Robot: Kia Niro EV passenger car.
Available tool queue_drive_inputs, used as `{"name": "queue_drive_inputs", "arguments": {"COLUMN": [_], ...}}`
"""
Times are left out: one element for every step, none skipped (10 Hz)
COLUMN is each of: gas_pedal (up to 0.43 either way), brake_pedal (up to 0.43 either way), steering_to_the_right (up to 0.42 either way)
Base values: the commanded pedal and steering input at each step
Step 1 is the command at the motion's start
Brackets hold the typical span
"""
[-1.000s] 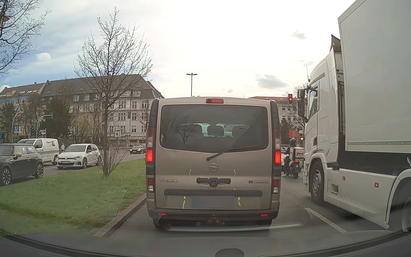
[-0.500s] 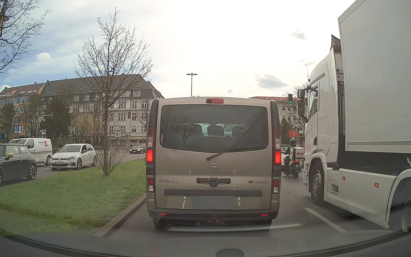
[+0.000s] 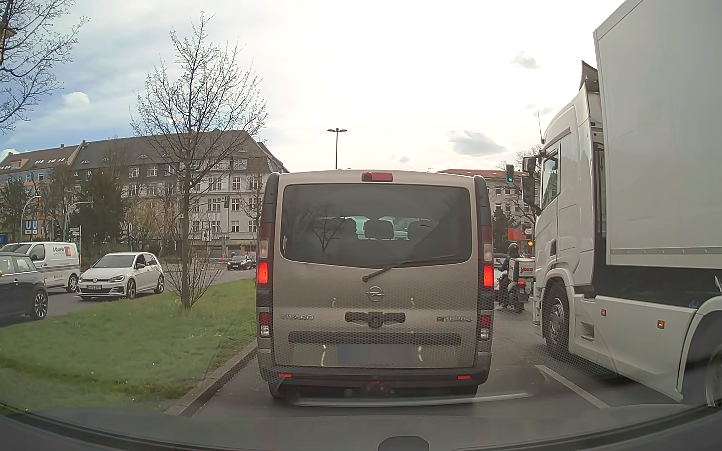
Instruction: Follow the waypoints while adhering to traffic rules and regulations
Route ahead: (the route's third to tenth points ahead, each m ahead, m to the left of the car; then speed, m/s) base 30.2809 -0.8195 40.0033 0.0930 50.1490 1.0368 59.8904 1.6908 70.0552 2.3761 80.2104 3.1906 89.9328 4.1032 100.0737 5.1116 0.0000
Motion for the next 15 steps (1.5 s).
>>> {"name": "queue_drive_inputs", "arguments": {"gas_pedal": [0.000,0.000,0.000,0.000,0.000,0.000,0.000,0.000,0.000,0.000,0.000,0.000,0.000,0.000,0.000], "brake_pedal": [0.348,0.341,0.348,0.348,0.341,0.348,0.348,0.348,0.341,0.348,0.348,0.348,0.348,0.341,0.348], "steering_to_the_right": [-0.003,-0.003,-0.003,-0.003,-0.003,-0.003,-0.003,-0.003,-0.003,-0.003,-0.003,-0.003,-0.003,-0.003,-0.003]}}
